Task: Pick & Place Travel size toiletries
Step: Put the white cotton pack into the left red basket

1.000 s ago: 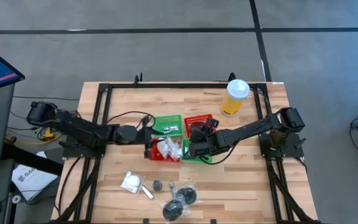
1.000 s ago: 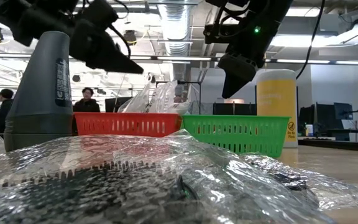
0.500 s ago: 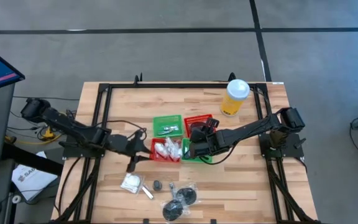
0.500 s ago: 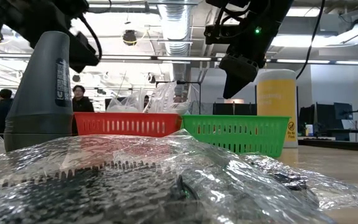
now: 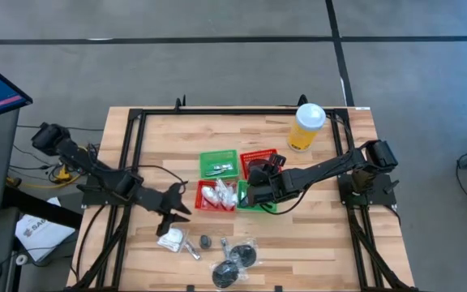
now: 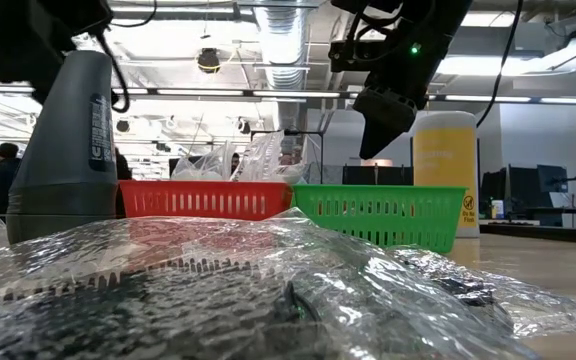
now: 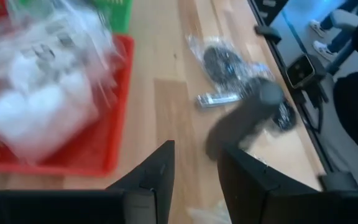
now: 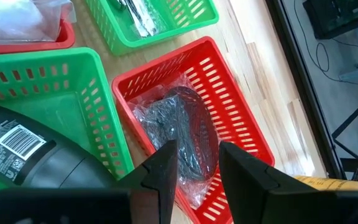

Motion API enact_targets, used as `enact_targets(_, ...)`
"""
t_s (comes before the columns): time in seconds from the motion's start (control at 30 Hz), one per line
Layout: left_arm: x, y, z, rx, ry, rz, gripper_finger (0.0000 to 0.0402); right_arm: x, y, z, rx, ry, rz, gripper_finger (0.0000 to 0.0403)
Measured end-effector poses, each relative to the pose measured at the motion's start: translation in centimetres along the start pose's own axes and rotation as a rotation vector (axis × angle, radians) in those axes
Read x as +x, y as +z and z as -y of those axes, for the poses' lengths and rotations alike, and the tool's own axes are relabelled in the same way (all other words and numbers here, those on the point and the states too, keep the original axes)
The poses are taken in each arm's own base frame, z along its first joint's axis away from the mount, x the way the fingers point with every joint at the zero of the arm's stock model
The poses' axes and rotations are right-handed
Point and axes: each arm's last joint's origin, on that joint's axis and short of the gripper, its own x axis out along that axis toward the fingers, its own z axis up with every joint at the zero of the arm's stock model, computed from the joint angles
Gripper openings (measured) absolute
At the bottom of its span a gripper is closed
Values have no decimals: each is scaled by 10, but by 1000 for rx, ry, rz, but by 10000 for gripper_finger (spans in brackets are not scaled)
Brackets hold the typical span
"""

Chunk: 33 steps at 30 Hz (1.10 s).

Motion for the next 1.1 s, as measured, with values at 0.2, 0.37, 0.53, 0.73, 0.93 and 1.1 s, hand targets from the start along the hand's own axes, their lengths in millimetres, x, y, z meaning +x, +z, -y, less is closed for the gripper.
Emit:
enact_targets(0.2,2,-6,7,-44,-21,-37,111,0,0,0,0,0,0,108)
enact_targets(0.37,13,-15,7,-62,0,-110,111,0,0,0,0,1,0,108)
enact_targets(0.53,25,-24,6,-73,5,-192,111,0,0,0,0,1,0,108)
enact_targets(0.73,34,-33,4,-128,30,-259,111,0,0,0,1,2,0,108)
enact_targets(0.93,39,-39,4,-168,12,-320,111,0,0,0,3,3,2,108)
enact_targets(1.1,40,-40,4,-169,9,-324,111,0,1,0,4,4,4,108)
